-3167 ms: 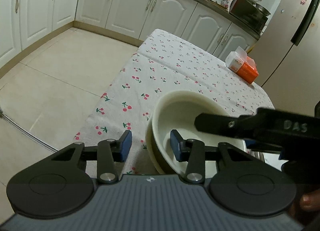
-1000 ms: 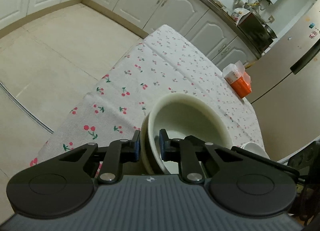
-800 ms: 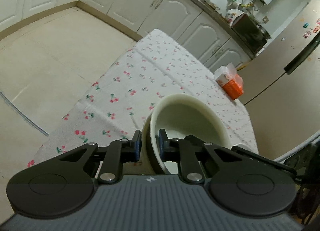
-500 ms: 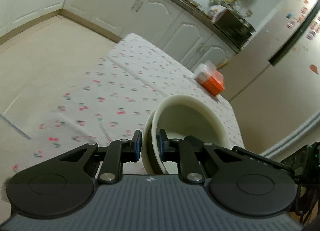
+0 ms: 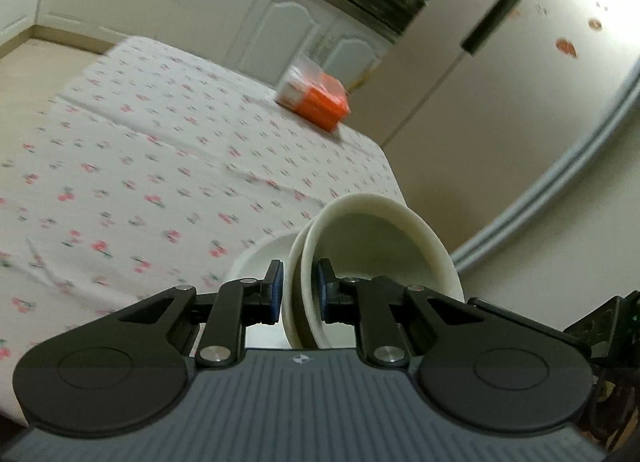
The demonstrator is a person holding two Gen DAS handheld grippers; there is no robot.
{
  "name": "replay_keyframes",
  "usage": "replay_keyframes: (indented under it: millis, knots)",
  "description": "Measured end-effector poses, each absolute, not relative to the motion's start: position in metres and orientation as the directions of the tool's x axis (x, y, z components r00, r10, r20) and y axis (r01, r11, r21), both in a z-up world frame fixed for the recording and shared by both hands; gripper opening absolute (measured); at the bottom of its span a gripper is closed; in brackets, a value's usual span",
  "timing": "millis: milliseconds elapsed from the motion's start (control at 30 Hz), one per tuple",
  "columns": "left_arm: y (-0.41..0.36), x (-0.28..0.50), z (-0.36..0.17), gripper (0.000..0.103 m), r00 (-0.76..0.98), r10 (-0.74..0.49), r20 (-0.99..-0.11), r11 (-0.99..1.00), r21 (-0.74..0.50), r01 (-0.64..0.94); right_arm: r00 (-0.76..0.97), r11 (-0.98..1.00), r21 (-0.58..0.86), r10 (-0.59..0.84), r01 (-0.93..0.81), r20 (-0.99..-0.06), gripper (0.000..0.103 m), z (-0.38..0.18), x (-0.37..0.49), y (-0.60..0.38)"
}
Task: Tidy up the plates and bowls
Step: 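Lower the bowl stack onto the white plate stack and open the left gripper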
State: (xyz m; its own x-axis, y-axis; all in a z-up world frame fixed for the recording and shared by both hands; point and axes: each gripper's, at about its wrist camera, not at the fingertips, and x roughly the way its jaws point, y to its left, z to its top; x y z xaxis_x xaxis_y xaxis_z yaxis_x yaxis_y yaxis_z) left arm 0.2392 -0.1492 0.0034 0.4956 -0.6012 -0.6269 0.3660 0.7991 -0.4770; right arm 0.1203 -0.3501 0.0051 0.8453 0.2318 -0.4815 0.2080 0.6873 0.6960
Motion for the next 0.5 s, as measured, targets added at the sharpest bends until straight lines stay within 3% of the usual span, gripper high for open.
replay_keyframes:
  millis: [500]
  knots:
    - [-0.193,0.239,-0.035,0.016,0.457,-0.554,-0.696,0.831,-0.428,0.356,0.821,0.750,0.611,0.168,0.253,-0.546,0.031,-0.014,0.107,-0.364]
